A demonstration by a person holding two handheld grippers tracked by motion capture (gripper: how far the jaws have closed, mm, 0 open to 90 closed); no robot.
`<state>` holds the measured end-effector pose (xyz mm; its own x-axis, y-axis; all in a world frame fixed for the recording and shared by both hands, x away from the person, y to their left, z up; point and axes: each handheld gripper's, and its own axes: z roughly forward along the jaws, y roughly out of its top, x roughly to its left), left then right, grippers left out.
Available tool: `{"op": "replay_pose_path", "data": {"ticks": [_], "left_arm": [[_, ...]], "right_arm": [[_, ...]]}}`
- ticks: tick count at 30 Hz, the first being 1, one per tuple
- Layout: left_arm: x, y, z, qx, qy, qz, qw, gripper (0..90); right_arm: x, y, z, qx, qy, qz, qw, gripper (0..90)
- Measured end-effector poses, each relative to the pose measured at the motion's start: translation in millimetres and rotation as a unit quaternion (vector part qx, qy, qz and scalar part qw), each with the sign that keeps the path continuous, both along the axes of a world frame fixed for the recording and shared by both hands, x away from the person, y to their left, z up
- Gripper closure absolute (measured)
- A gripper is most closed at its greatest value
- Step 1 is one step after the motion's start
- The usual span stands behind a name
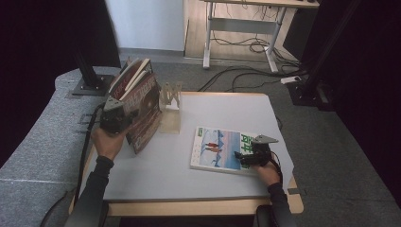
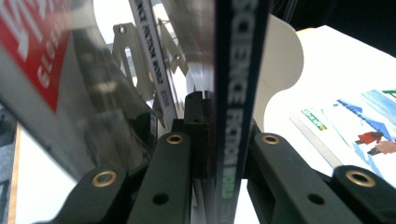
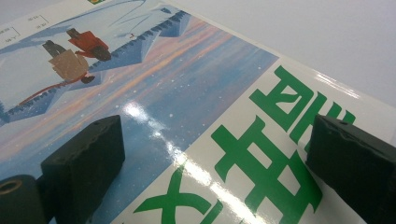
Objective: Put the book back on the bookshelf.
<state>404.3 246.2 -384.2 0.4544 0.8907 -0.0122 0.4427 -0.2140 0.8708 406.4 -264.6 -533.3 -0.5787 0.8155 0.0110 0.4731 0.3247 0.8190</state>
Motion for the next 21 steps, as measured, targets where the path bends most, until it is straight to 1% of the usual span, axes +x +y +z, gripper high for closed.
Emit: {"op": "replay_pose_path", "data": {"ticks": [1,2,3,5,10,13,16,19,20,21], "left_arm": [[0.0,0.0,0.0,0.0,0.0,0.0,1.0,81.7],[-1.7,2.3,-1.2,-0.003,0.006,0.0,1.0,81.6],[-1.7,2.3,-1.2,-0.003,0.006,0.0,1.0,81.5],[-4.1,4.8,-2.8,-0.003,0.012,-0.003,0.9999,81.4],[-5.4,6.3,-2.1,0.002,0.022,-0.005,0.9997,80.2],[-4.7,6.4,-0.8,0.001,0.023,-0.006,0.9997,80.0],[-3.3,6.0,2.4,-0.004,0.026,-0.008,0.9996,79.5],[-2.6,4.8,7.5,-0.002,0.023,-0.007,0.9997,78.8],[-1.9,3.1,9.9,0.003,0.023,-0.003,0.9997,79.9],[-1.9,3.1,9.9,0.003,0.023,-0.003,0.9997,80.7]], "right_arm": [[0.0,0.0,0.0,0.0,0.0,0.0,1.0,3.8],[0.0,0.0,0.0,0.0,0.0,0.0,1.0,3.8],[0.0,0.0,0.0,0.0,0.0,0.0,1.0,3.8],[0.0,0.0,0.0,0.0,0.0,0.0,1.0,3.8],[-0.1,0.1,0.0,0.0,0.0,0.0,1.0,3.8],[-0.1,0.1,0.0,0.0,0.0,0.0,1.0,3.8],[0.0,0.1,0.0,-0.001,0.0,0.0,1.0,3.8],[0.0,0.0,0.0,0.0,0.0,0.0,1.0,3.8],[-0.1,0.1,0.0,0.0,0.0,0.0,1.0,3.8],[-0.1,0.1,0.0,0.0,0.0,0.0,1.0,3.8]]}}
